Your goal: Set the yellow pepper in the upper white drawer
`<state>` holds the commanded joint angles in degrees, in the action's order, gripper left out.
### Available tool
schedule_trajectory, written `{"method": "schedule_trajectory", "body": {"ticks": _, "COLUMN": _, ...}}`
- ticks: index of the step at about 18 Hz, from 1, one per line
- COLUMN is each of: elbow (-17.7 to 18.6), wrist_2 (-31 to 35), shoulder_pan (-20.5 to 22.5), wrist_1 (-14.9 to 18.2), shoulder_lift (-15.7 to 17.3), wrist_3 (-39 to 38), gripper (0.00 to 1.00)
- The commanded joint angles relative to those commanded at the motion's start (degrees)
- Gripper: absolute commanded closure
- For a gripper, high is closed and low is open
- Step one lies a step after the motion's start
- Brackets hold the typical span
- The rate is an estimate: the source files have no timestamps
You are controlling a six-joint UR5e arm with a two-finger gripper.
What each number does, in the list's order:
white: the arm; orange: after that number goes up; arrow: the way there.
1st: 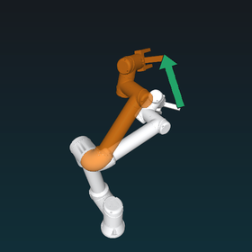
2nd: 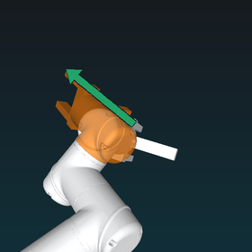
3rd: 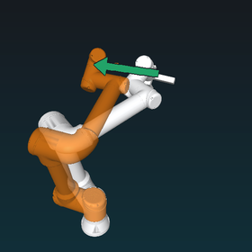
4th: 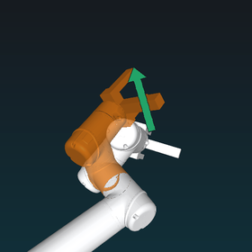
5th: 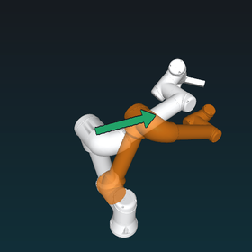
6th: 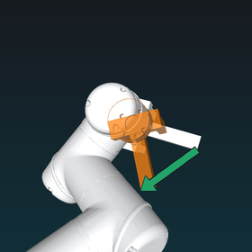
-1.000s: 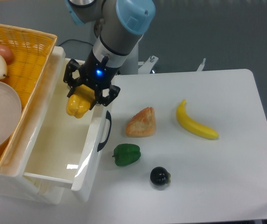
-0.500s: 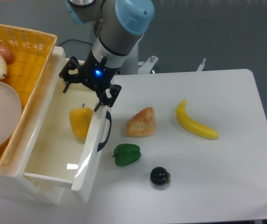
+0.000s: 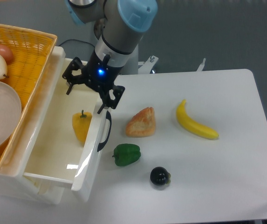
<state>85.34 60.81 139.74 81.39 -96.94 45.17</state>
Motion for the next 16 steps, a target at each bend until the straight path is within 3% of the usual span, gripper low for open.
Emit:
{"method": "schedule_trajectory", "body": {"ticks": 5, "elbow": 0.09, "wrist_2": 3.52, "shoulder_pan": 3.77, "wrist_1": -0.27, "shoulder_lift": -1.23, "wrist_3": 8.41, "gripper": 0.00}}
{"method": "schedule_trajectory", "body": {"ticks": 10, "elbow": 0.26, "wrist_2": 19.76, "shoulder_pan": 4.66, "wrist_1": -0.18, "shoulder_lift": -3.25, "wrist_3": 28.62, "gripper": 0.00}}
{"method": "schedule_trajectory", "body": {"ticks": 13, "elbow": 0.18, "wrist_2": 21.46, "shoulder_pan": 6.06, "wrist_1": -0.35, "shoulder_lift": -4.13, "wrist_3": 32.69, "gripper": 0.00}}
{"method": "schedule_trajectory", "body": {"ticks": 16, "elbow": 0.17, "wrist_2": 21.90, "shoulder_pan": 7.03, "wrist_1": -6.48, "shoulder_lift": -6.58, "wrist_3": 33.58, "gripper": 0.00}}
